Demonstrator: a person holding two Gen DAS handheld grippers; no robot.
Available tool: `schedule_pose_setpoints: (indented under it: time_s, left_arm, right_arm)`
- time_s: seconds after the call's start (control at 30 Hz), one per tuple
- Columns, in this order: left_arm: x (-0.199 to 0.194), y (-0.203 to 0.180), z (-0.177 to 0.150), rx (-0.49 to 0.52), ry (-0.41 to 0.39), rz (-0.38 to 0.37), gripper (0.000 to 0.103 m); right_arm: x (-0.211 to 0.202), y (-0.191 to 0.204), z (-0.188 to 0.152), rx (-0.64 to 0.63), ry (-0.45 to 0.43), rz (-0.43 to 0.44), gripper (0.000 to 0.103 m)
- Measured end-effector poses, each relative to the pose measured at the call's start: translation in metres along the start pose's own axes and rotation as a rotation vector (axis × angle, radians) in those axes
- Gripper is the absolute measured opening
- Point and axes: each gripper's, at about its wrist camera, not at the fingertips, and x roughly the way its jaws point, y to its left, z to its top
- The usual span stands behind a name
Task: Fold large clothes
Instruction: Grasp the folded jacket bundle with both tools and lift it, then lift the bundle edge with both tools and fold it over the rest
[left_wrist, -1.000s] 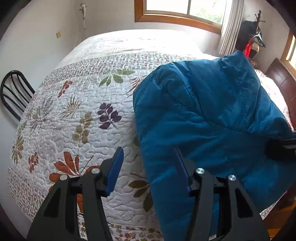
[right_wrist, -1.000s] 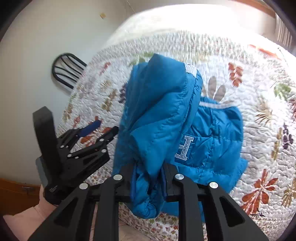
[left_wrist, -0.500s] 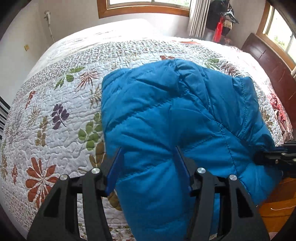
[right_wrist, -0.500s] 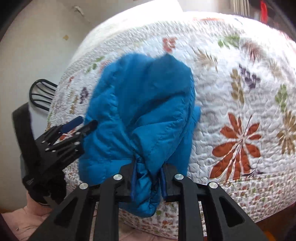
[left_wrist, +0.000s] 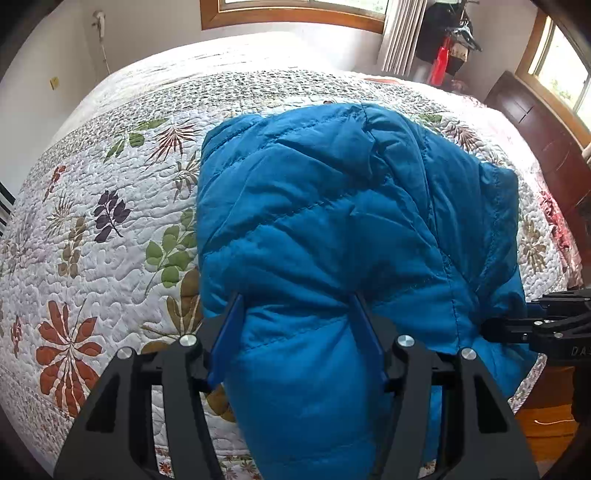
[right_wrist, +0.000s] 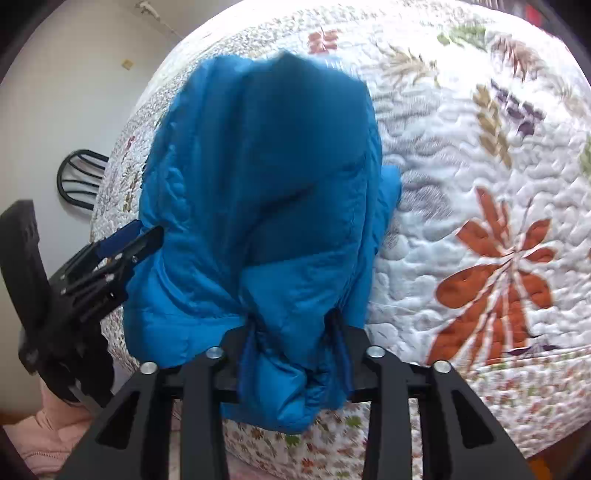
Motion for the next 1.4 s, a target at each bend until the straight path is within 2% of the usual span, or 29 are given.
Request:
schedule_pose_setpoints:
  time_s: [0.13, 0.23, 0.3, 0.4, 0.53, 0.57, 0.67, 0.77, 0.87, 1.1, 1.23, 1.4]
  left_arm:
    - [-0.024, 0.023, 0.017, -0.046, -0.064, 0.036, 0.057]
    - [-0.027, 0.031, 0.036, -0.078, -0.083, 0.046, 0.057]
    - [-0.021, 0.028, 0.046, -0.082, -0.067, 0.067, 0.057]
    - [-0.009, 0.023, 0.055, -0.097, -0.039, 0.034, 0.057]
    - [0.009, 0.015, 0.058, -0.089, -0.015, 0.030, 0.057]
    - [0.014, 0.014, 0.058, -0.088, -0.002, 0.016, 0.057]
    - [0.025, 0.009, 0.056, -0.075, 0.015, 0.003, 0.056]
    - [0.034, 0.006, 0.055, -0.068, 0.031, -0.013, 0.056]
    - [0.043, 0.001, 0.053, -0.040, 0.040, 0.002, 0.057]
    - [0.054, 0.000, 0.051, -0.020, 0.045, 0.010, 0.057]
    - [0.054, 0.003, 0.051, -0.026, 0.047, 0.000, 0.057]
    - [0.026, 0.015, 0.050, -0.068, 0.037, -0.025, 0.057]
  right_arm:
    - [-0.054, 0.021, 0.008, -0.073, -0.121, -0.128, 0.049]
    - [-0.072, 0.037, 0.028, -0.132, -0.167, -0.102, 0.047]
    - [-0.064, 0.047, 0.045, -0.158, -0.159, -0.117, 0.041]
    - [-0.044, 0.057, 0.068, -0.187, -0.137, -0.126, 0.037]
    - [-0.014, 0.041, 0.085, -0.141, -0.087, -0.134, 0.031]
    - [-0.007, 0.034, 0.087, -0.127, -0.071, -0.141, 0.027]
    - [0.014, 0.016, 0.087, -0.073, -0.022, -0.132, 0.020]
    - [0.030, 0.001, 0.084, -0.035, 0.005, -0.104, 0.019]
    - [0.042, -0.002, 0.080, -0.024, 0.021, -0.102, 0.019]
    - [0.054, -0.007, 0.077, -0.007, 0.024, -0.076, 0.018]
    - [0.050, -0.004, 0.079, -0.011, 0.010, -0.081, 0.018]
    - [0.008, 0.013, 0.065, -0.052, -0.077, -0.103, 0.023]
